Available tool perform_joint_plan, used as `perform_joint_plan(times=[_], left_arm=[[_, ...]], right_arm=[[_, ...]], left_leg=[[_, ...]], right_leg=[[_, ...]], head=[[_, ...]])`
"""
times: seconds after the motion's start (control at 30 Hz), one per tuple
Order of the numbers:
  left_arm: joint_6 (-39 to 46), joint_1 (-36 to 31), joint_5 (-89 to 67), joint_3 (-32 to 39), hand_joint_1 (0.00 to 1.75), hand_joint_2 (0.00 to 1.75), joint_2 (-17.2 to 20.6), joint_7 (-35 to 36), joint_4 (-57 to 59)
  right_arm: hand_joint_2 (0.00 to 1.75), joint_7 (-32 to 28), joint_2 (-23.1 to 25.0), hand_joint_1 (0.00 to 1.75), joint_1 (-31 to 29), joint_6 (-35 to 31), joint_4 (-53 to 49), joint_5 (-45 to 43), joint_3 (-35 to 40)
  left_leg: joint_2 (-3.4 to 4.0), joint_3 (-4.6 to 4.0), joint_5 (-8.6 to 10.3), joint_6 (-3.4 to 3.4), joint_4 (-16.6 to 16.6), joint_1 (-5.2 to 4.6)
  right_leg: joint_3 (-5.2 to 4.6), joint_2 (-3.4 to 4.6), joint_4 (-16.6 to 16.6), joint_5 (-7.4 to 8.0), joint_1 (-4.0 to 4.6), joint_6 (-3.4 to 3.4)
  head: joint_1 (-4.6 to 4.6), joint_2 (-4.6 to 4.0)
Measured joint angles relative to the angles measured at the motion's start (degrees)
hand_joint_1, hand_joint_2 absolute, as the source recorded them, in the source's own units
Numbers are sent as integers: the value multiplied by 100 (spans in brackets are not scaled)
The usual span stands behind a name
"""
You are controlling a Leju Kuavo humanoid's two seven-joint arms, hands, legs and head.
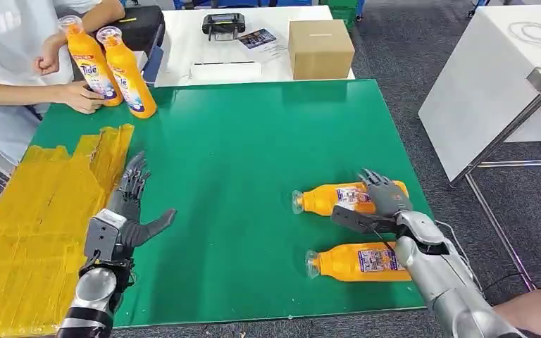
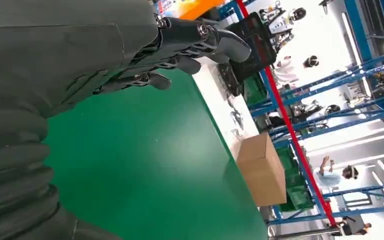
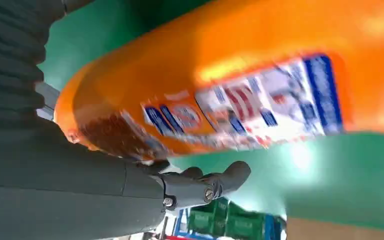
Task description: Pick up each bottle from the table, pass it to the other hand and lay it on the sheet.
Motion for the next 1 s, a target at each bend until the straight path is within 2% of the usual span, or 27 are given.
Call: perform_joint_plan(times=[0.1,0.13,0.17,0.2,0.23,0.7,0.83,1.0], left_arm=[[-2,-43,24,-20,0,175,0,-15,35],[-2,-60,33,-24,0,175,0,-17,48],[-2,-68,53,-31,0,175,0,-22,63],[-2,-75,70,-33,0,175,0,-28,74],[-2,-84,74,-35,0,175,0,-30,92],[0,-178,190,-136,0,175,0,-31,260],[7,-176,199,-136,0,175,0,-31,269],[7,-163,201,-136,0,175,0,-28,241]], right_arm=[[175,-59,-57,0,-158,111,227,11,67],[175,-70,-66,7,-212,146,302,13,87],[175,-74,-83,70,-252,159,385,31,105],[175,-74,-94,154,-298,162,457,48,136],[175,-72,-103,175,-343,162,546,68,170],[175,-57,-175,175,-838,226,1298,236,649],[175,-87,-101,175,-782,-292,1331,16,658],[175,-294,188,175,-420,-906,980,-482,374]], left_leg=[[0,2,0,0,1,0],[0,5,0,0,1,0],[-1,5,0,0,1,0],[0,6,0,0,1,0],[1,8,0,0,1,0],[0,25,1,1,1,0],[0,24,1,1,1,1],[1,23,1,1,0,4]], right_leg=[[1,0,0,0,0,0],[2,0,0,0,0,0],[4,0,0,0,0,0],[4,0,0,0,0,0],[5,0,0,0,0,0],[24,0,-1,0,0,0],[27,0,0,1,1,0],[25,1,0,1,3,1]], head=[[0,0],[0,0],[0,0],[0,0],[-2,0],[2,0],[0,0],[0,0]])
